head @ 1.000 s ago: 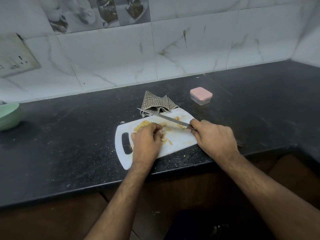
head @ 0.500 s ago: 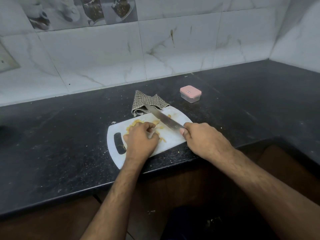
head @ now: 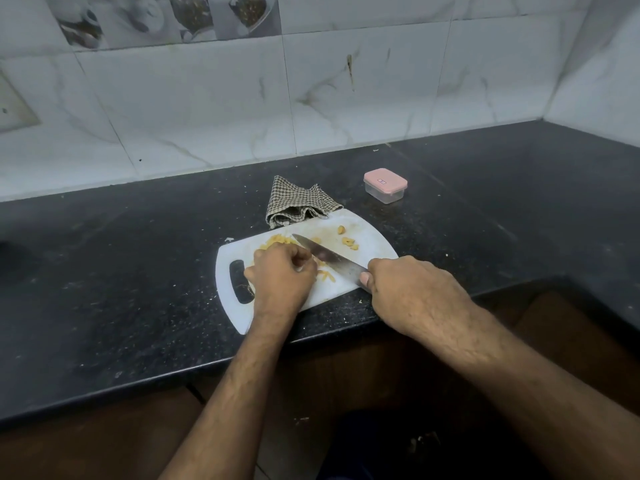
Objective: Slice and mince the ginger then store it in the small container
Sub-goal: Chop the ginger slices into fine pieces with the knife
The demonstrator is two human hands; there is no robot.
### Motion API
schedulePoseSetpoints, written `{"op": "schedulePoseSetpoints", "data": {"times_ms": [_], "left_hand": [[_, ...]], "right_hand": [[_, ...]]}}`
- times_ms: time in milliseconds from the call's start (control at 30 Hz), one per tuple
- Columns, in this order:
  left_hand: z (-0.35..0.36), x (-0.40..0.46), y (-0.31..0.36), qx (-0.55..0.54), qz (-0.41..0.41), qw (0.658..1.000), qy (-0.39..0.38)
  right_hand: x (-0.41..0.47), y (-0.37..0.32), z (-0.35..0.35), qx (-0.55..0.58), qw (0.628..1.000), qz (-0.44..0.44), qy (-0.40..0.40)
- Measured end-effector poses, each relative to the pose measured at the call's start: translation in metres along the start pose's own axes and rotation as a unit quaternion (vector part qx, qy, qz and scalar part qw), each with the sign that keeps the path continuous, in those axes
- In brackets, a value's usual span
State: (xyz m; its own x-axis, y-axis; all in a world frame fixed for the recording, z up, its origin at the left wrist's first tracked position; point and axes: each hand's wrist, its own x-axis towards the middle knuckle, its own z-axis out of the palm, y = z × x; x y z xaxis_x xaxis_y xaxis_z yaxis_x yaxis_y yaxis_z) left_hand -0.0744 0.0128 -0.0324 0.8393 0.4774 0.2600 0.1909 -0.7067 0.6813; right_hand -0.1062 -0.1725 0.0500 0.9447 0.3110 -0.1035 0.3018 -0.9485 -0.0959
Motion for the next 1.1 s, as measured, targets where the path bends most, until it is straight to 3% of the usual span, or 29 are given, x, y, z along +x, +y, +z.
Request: {"op": "schedulePoseSetpoints", "data": {"times_ms": [1100], "left_hand": [[0.0045, 0.0019, -0.0004, -0.011, 0.004, 1.000, -0.002]], "right_hand": [[-0.0079, 0.0048, -0.0072, -0.016, 1.000, -0.012, -0.021]]}}
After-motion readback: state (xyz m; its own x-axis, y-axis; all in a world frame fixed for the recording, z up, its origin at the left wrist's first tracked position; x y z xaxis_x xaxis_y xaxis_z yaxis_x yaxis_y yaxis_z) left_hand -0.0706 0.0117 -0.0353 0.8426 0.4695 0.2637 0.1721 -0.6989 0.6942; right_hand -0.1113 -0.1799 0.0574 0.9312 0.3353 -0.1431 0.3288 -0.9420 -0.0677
